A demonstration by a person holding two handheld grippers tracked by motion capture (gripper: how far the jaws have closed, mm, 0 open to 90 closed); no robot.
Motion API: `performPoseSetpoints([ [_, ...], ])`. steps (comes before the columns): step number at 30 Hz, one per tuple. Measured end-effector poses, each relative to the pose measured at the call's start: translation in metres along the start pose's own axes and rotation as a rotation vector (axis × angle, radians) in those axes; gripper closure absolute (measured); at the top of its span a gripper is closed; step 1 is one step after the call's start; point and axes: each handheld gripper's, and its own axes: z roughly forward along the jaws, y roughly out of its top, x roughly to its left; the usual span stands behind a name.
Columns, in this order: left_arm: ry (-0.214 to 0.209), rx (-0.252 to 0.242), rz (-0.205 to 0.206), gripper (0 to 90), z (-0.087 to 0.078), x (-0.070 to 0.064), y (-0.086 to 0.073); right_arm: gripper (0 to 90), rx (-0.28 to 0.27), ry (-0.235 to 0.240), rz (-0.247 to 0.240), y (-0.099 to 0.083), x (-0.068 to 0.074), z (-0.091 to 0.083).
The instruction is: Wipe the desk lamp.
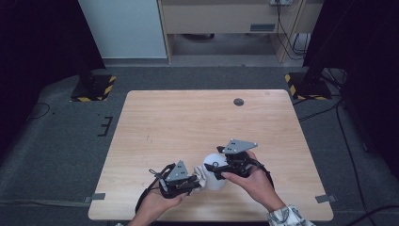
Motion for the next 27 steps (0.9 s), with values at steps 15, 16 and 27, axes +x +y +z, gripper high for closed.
performPoseSetpoints([
  [15, -0.020, 0.010, 0.005, 76.9, 0.006, -0.006, 0.001, 9.3, 0.041, 0.028, -0.050, -0.018, 0.004, -0.005],
  [16, -0.026, 0.015, 0.010, 76.8, 0.008, -0.008, 0.001, 9.3, 0.044, 0.029, -0.055, -0.018, 0.004, -0.004],
  [27, -0.103, 0.025, 0.014, 76.9, 0.021, -0.018, 0.002, 9.3, 0.068, 0.036, -0.075, -0.015, 0.002, -0.002],
])
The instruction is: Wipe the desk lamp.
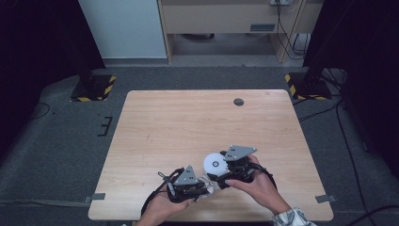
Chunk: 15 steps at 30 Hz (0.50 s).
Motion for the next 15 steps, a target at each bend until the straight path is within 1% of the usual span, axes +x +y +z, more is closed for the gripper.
performPoseSetpoints([
  [1, 0.001, 0.023, 0.015, 76.9, 0.005, -0.001, -0.001, 9.3, 0.000, 0.000, 0.000, 0.000, 0.000, 0.000],
  [4, 0.007, 0.075, 0.037, 76.9, 0.017, -0.002, -0.003, 9.3, 0.000, -0.001, -0.001, 0.001, 0.000, 0.001],
  [5, 0.009, 0.084, 0.039, 76.9, 0.019, -0.002, -0.004, 9.3, -0.001, -0.001, -0.005, 0.001, 0.000, 0.001],
  [9, 0.008, 0.083, 0.035, 77.1, 0.020, -0.001, -0.005, 9.3, -0.003, -0.005, -0.004, 0.001, 0.000, 0.001],
  [12, 0.013, 0.107, 0.036, 77.0, 0.021, 0.001, -0.008, 9.3, -0.002, -0.004, -0.005, 0.001, 0.000, 0.002],
  [14, 0.003, 0.107, 0.026, 77.1, 0.020, 0.003, -0.009, 9.3, -0.001, -0.006, -0.010, 0.002, 0.001, 0.002],
  [15, 0.006, 0.105, 0.029, 77.2, 0.019, 0.004, -0.009, 9.3, -0.001, -0.007, -0.011, 0.002, 0.001, 0.002],
])
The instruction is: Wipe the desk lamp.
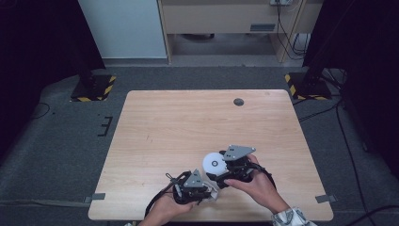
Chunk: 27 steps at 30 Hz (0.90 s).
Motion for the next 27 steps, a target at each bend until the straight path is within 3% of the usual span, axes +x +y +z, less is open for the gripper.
performPoseSetpoints([
  [5, 0.044, -0.070, -0.022, 77.2, -0.020, 0.007, 0.000, 9.3, 0.006, -0.005, 0.002, -0.001, -0.001, 0.000],
  [7, 0.075, -0.133, -0.039, 77.2, -0.034, 0.012, 0.000, 9.3, 0.006, -0.005, 0.002, -0.001, -0.001, -0.001],
  [10, 0.079, -0.214, -0.071, 77.3, -0.047, 0.018, 0.000, 9.3, 0.009, -0.007, 0.003, 0.000, 0.000, 0.000],
  [12, 0.077, -0.201, -0.063, 77.3, -0.046, 0.017, 0.000, 9.3, 0.008, -0.008, -0.001, 0.000, 0.001, 0.000],
  [17, 0.087, -0.083, -0.027, 77.2, -0.026, 0.011, 0.000, 9.3, 0.009, -0.008, 0.000, 0.000, 0.000, 0.001],
  [22, 0.091, -0.015, -0.029, 77.2, -0.011, 0.016, -0.005, 9.3, 0.005, -0.016, 0.004, -0.001, -0.002, 0.000],
  [25, 0.084, -0.008, -0.035, 77.2, -0.010, 0.017, -0.005, 9.3, 0.004, -0.017, 0.000, -0.001, -0.002, 0.000],
  [27, 0.084, -0.038, -0.039, 77.2, -0.016, 0.016, -0.003, 9.3, 0.006, -0.020, 0.003, -0.001, -0.002, 0.000],
])
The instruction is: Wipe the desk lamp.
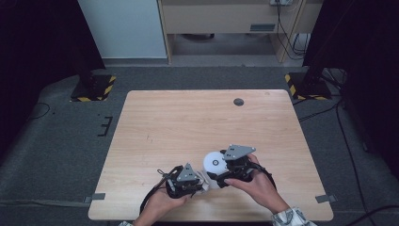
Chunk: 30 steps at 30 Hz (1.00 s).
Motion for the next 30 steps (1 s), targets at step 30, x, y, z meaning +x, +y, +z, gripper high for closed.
performPoseSetpoints([
  [30, -0.017, -0.111, -0.023, 77.2, -0.015, -0.004, 0.011, 9.3, 0.000, -0.023, 0.015, 0.002, -0.001, 0.003],
])
